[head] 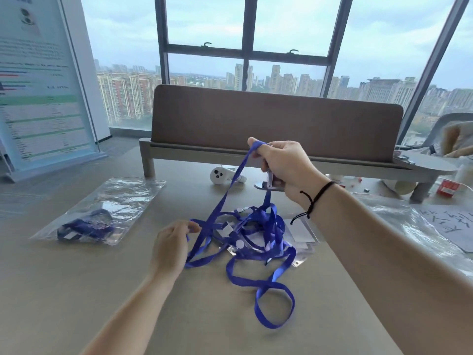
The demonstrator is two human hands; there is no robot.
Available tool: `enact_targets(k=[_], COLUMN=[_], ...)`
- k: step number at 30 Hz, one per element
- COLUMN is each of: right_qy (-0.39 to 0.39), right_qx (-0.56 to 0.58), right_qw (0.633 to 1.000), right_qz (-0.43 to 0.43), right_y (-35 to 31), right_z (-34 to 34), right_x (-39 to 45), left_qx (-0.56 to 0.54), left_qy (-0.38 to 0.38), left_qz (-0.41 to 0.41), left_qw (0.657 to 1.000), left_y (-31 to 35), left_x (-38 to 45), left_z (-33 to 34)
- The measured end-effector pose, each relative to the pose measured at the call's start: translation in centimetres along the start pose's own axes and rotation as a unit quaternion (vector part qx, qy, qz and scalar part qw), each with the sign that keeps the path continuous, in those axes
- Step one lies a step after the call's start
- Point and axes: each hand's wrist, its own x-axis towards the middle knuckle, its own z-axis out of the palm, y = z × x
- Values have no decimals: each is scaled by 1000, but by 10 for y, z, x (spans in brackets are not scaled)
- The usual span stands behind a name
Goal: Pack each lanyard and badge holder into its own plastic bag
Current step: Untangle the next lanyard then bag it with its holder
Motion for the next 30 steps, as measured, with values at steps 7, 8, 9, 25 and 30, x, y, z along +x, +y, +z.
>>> enact_targets(k=[7,8,9,25,30], right_qy=[-181,-202,-226,-137,-37], right_qx=[136,129,121,-410,-223], right_qw=[974,970,966,897,974], right_qz=[33,24,17,-90,14], right_y=[-21,-17,-13,151,159], right_z=[7,10,12,7,-4], right_x=[-16,-19,-22,-58,-35], left_qx=[145,138,105,-447,-428], left_qy=[-77,-91,-107,-177,-92], left_qz=[135,159,165,-43,-88], left_qw=[977,973,975,876,895], left_y=[-1,-1,-1,22,19], left_x=[-11,-14,-15,-11,1], left_z=[-3,-2,-2,-9,-18])
